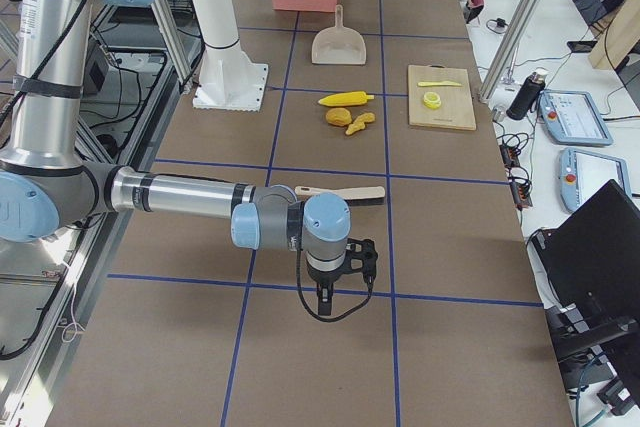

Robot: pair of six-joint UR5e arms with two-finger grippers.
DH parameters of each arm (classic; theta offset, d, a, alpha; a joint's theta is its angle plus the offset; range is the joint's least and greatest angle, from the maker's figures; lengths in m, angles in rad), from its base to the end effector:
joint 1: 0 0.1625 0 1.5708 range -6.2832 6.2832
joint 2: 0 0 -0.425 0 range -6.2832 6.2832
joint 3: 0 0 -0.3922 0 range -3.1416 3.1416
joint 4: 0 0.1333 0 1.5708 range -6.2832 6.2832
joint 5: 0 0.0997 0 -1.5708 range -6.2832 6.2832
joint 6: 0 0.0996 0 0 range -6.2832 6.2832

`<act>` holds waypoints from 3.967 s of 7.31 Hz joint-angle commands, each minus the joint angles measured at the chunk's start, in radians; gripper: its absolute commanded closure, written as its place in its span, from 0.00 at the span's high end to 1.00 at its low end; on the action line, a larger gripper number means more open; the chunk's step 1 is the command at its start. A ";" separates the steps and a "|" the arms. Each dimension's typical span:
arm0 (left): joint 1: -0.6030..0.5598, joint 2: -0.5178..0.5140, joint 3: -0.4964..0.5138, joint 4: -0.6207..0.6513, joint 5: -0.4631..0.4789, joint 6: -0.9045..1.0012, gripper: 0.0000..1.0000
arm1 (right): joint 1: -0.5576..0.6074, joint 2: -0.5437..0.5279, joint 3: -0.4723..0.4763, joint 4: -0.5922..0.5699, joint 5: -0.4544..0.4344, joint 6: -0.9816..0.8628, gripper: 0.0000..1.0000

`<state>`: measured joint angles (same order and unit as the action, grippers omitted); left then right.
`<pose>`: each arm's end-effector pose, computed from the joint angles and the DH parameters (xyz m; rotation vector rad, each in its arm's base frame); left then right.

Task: Sweep and dump trash into bin

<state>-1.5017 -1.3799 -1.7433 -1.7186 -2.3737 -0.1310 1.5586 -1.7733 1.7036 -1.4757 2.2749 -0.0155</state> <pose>-0.0326 -0.4225 0.6427 0.0417 0.8099 -0.0065 0.0639 -0.4082 0.6795 0.0255 -0.7041 -0.0355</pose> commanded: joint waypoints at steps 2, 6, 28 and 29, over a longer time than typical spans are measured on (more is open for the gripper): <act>0.001 -0.007 -0.005 0.002 -0.001 0.001 0.98 | 0.000 0.000 0.004 0.000 0.001 -0.001 1.00; 0.001 -0.004 -0.001 0.002 -0.005 0.001 0.98 | 0.000 -0.002 0.001 -0.002 0.002 -0.001 1.00; 0.129 -0.008 -0.332 0.014 0.004 0.030 0.98 | -0.002 0.021 0.051 -0.074 0.009 0.005 1.00; 0.155 -0.010 -0.356 0.014 0.005 0.030 0.98 | -0.002 0.021 0.051 -0.074 0.008 0.005 1.00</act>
<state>-1.3753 -1.3884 -2.0665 -1.7051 -2.3696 -0.1014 1.5575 -1.7524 1.7545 -1.5502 2.2835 -0.0111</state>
